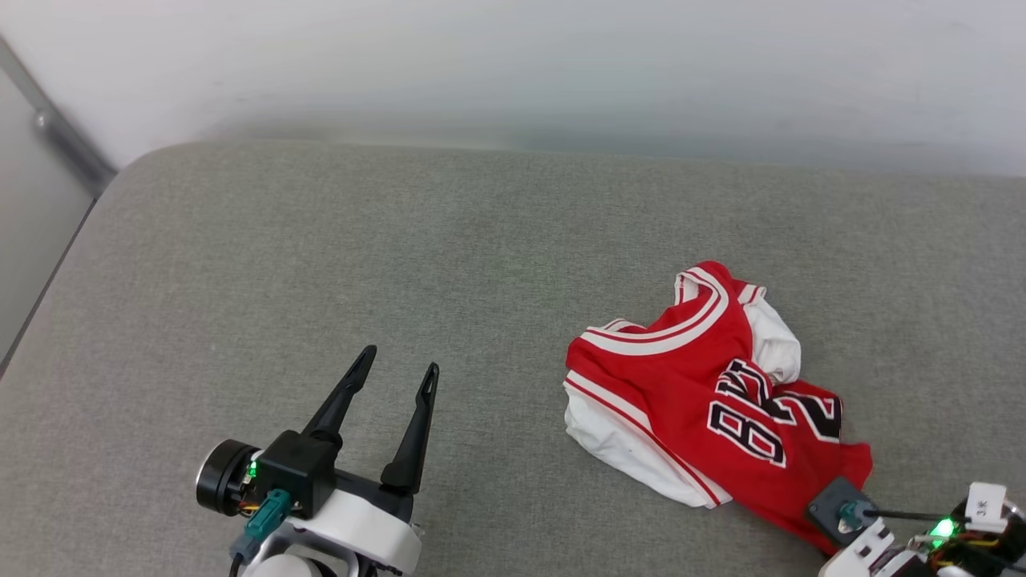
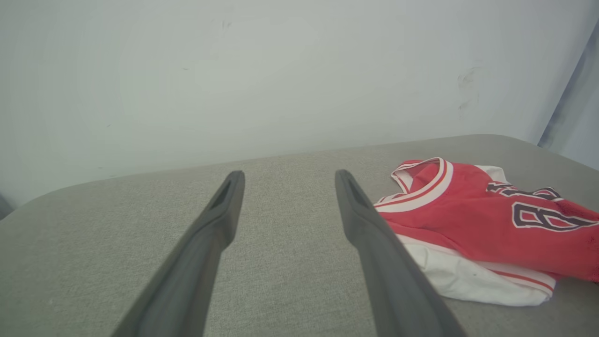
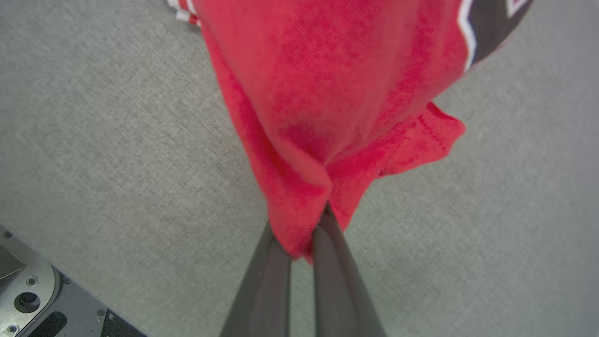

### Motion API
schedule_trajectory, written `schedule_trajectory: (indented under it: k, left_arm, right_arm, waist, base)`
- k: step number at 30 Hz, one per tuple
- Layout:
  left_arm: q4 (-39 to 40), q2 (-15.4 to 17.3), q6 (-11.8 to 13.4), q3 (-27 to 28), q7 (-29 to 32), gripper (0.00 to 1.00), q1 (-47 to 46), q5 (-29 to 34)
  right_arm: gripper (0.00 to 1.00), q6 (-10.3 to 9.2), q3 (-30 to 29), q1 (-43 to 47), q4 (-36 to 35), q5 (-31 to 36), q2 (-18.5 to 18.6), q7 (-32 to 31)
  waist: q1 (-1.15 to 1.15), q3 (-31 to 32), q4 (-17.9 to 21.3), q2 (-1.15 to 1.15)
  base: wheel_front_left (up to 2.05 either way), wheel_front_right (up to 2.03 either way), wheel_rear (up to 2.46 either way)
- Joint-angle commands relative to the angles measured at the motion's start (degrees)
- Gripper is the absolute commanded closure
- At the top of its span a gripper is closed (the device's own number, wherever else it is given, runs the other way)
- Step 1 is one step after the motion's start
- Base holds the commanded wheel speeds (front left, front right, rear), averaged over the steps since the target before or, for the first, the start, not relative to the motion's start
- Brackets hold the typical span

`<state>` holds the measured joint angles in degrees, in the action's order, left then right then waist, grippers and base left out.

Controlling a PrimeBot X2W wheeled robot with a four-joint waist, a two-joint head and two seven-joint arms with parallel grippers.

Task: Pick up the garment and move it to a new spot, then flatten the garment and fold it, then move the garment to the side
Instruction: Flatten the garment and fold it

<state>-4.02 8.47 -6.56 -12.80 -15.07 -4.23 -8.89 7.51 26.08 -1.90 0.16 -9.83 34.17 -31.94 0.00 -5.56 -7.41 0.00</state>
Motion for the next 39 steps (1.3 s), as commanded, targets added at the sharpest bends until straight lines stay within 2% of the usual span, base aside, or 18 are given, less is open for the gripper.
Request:
schedule_trajectory:
  k: [1,2,3,4,5,8,12,17,21,25,29,32,36,39]
  left_arm:
    - [-0.19,0.09,-0.14,-0.04,-0.15,0.0,-0.75,0.02]
    - [-0.33,0.14,-0.19,-0.02,-0.15,0.0,-0.77,-0.07]
    - [-0.44,0.17,-0.24,-0.09,-0.15,0.0,-0.83,-0.11]
    - [-0.55,0.27,-0.28,-0.12,-0.15,0.0,-0.84,-0.12]
    - [-0.66,0.36,-0.32,-0.11,-0.15,0.0,-0.78,-0.16]
    - [-0.72,0.45,-0.38,0.1,-0.15,0.0,-0.77,-0.29]
    - [-0.38,0.15,-0.27,0.29,-0.15,0.0,-0.23,-0.66]
    - [0.04,-0.46,-0.39,0.5,-0.15,0.0,0.23,-1.56]
    - [0.55,-0.82,-0.45,0.58,-0.15,0.0,0.06,-2.31]
    - [-0.52,-1.11,-0.7,-1.28,1.92,0.0,0.31,-4.91]
    - [0.31,-0.17,-0.8,-4.09,8.84,0.0,-0.57,-8.27]
    - [2.24,0.08,-0.84,-5.28,16.32,0.0,-1.32,-10.49]
    - [4.91,0.98,-0.39,-8.07,30.49,0.0,-2.5,-12.13]
    - [6.61,1.0,0.94,-9.42,39.0,0.0,-4.69,-12.19]
  right_arm:
    - [1.0,-0.04,0.37,1.08,0.56,0.25,-0.88,0.32]
    - [1.0,-0.03,0.73,1.3,1.02,-0.18,-1.5,0.67]
    - [0.88,-0.03,0.96,1.26,1.15,-0.43,-1.87,1.33]
    - [0.22,-0.04,0.68,1.11,1.32,-0.95,-2.5,2.16]
    - [0.0,-0.03,0.74,0.66,1.25,-1.09,-2.99,3.21]
    - [0.0,-0.05,-0.54,-1.53,-0.45,-1.05,-3.56,6.39]
    - [0.0,-0.04,-5.48,-2.45,-4.62,-4.03,-5.64,9.78]
    - [0.0,-0.03,-12.3,-2.89,-11.78,-4.24,-7.45,13.67]
    - [0.0,-0.03,-19.43,-2.18,-15.44,-4.05,-12.34,19.03]
    - [0.0,-0.03,-24.74,-0.63,-15.11,-1.19,-17.18,24.69]
    - [0.0,-0.03,-26.24,0.64,-14.69,2.71,-19.84,27.73]
    - [0.0,-0.04,-26.7,0.85,-14.92,4.2,-21.3,29.1]
    - [0.0,-0.03,-26.56,0.33,-15.21,5.44,-21.66,29.6]
    - [0.0,-0.04,-26.15,-0.27,-15.18,5.93,-21.97,29.72]
  waist:
    - [0.0,0.09,0.58,0.0]
    - [0.0,0.17,0.88,0.0]
    - [0.0,0.24,1.12,0.0]
    - [0.0,0.33,1.41,0.0]
    - [0.0,0.43,1.73,0.0]
    - [0.0,0.72,2.77,0.0]
    - [0.0,1.23,4.33,0.0]
    - [0.0,1.54,5.95,0.0]
    - [0.0,1.27,6.85,0.0]
    - [0.0,0.82,7.48,0.0]
    - [0.0,-0.05,8.21,0.0]
    - [0.0,-0.83,8.85,0.0]
    - [0.0,-1.92,9.83,0.0]
    - [0.0,-2.79,10.76,0.0]
  base:
    - [0.0,0.0,0.0]
    - [0.0,0.0,0.0]
    - [0.0,0.0,0.0]
    - [0.0,0.0,0.0]
    - [0.0,0.0,0.0]
    - [0.0,0.0,0.0]
    - [0.0,0.0,0.0]
    - [0.0,0.0,0.0]
    - [0.0,0.0,0.0]
    - [0.0,0.0,0.0]
    - [0.0,0.0,0.0]
    - [0.0,0.0,0.0]
    - [0.0,0.0,0.0]
    - [0.0,0.0,0.0]
